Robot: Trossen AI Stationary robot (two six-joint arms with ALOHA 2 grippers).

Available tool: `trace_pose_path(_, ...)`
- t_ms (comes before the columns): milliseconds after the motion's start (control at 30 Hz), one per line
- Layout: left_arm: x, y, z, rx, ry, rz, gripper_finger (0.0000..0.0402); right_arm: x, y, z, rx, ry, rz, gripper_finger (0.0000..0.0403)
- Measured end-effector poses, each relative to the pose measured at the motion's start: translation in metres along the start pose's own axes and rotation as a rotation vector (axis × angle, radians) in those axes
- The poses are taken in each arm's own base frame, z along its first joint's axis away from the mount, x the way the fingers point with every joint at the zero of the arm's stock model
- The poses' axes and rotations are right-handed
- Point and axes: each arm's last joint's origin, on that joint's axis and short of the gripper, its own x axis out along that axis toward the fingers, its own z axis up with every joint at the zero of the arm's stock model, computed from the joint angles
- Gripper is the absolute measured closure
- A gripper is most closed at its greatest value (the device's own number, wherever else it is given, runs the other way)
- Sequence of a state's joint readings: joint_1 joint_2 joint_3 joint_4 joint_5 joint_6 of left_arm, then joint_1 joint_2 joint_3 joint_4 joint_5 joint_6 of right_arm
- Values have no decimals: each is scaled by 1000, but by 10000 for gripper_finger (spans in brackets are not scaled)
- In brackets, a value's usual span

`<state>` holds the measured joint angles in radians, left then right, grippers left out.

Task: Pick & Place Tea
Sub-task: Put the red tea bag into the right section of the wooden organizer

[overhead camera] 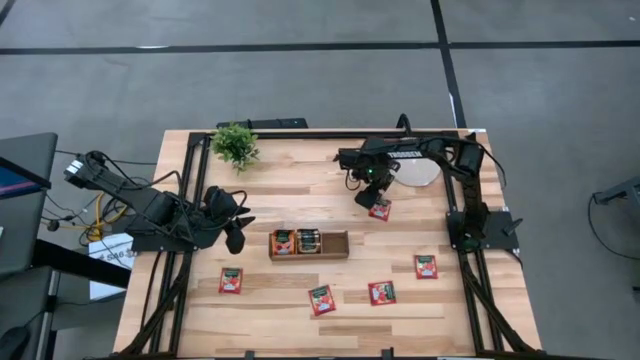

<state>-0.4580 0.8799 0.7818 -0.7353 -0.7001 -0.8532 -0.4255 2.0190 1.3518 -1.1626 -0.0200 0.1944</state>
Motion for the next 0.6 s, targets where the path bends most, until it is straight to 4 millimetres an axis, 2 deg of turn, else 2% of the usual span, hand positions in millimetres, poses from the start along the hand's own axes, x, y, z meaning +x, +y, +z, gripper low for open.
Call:
trace_pose_path(267, 0, 0, 0, -1, 6, -5, 276, 0, -9, 0, 27, 16, 30, 239)
trace_pose_path(500, 0, 0, 0, -1, 6, -5, 276, 0, -8, 0, 40, 16, 32, 239)
trace_pose_path(600, 0, 0, 0, -1, 6, -5, 276, 6, -8, -2, 49, 21, 38, 239)
